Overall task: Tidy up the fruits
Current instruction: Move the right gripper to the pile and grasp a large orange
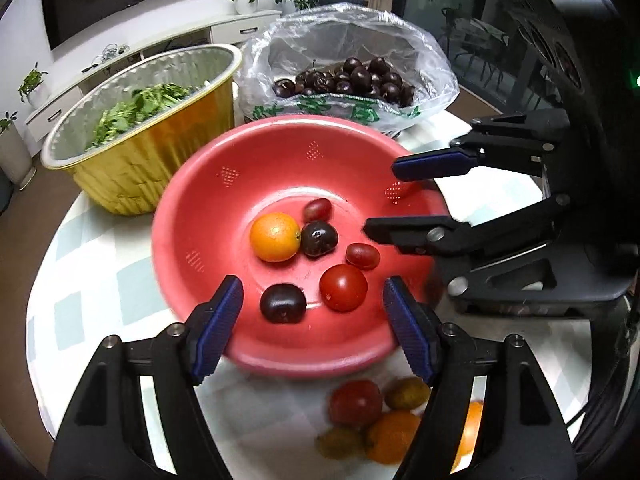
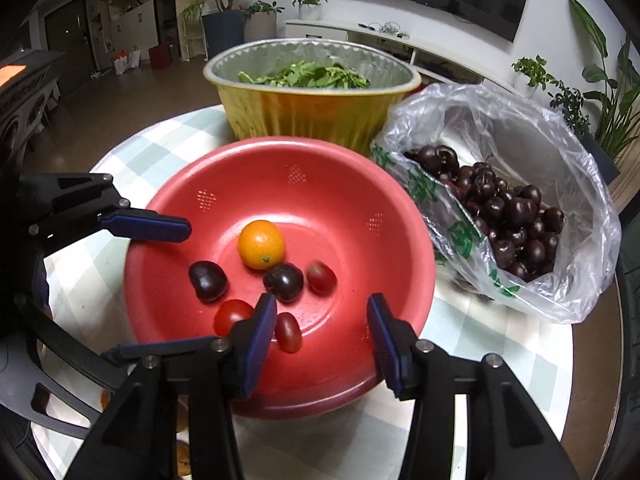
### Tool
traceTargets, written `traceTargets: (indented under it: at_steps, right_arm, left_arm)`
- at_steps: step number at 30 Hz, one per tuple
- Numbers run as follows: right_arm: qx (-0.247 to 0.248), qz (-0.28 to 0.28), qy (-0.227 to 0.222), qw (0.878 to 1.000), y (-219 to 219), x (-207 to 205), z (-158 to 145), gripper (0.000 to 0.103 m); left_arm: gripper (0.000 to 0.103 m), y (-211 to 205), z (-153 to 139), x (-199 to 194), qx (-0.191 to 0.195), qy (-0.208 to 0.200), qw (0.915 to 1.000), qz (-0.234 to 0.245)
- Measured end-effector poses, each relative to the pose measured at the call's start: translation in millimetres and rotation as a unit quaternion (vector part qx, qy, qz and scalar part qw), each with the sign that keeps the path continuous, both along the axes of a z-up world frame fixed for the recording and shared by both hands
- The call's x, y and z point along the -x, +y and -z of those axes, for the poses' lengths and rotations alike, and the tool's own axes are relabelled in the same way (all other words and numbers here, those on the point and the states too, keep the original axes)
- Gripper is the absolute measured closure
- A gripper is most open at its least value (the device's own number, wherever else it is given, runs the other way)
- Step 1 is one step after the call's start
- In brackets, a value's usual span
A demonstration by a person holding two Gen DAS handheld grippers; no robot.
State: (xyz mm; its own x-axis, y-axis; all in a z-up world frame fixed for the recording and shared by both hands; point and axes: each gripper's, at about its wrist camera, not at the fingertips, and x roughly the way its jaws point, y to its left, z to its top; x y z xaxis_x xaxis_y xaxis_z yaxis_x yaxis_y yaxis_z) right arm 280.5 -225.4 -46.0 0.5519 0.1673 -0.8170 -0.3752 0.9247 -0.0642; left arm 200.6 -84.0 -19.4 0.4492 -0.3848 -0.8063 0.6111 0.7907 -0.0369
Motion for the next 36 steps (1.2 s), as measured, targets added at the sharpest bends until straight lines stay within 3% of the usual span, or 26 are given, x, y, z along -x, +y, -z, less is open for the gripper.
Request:
traceTargets:
  at_steps: [4, 13, 17, 25, 36]
  right_arm:
    - [-0.029, 0.007, -0.015, 0.999, -7.4, 24.4, -13.8, 0.053]
    - [-0.115, -0.017, -0.014, 0.993, -2.3, 126.7, -14.7, 0.053]
    - [-0.114, -0.029, -0.011, 0.993, 13.2, 150.9, -8.0, 0.053]
    - [-0.090, -0.039, 0.002, 0.995, 34.4, 148.4, 4.7, 0.053]
    - [-0.072, -0.046, 0.031, 0.996, 40.8, 131.2, 18.0, 0.058]
  left_arm:
    - [0.016, 23.6, -13.9, 23.3, 0.026, -0.013, 0.9994, -0.017]
    - [0.015, 76.4, -4.6, 102.6, 0.063, 0.009, 0.9965, -0.054]
    - [0.015, 78.8, 8.2, 139.1, 0.057, 0.018, 0.9970, -0.049]
    - [0.015, 74.0, 32.7, 171.8, 0.050, 0.039, 0.9968, -0.049]
    - [0.015, 71.2, 35.3, 170.1, 0.052, 0.041, 0.9964, -0.054]
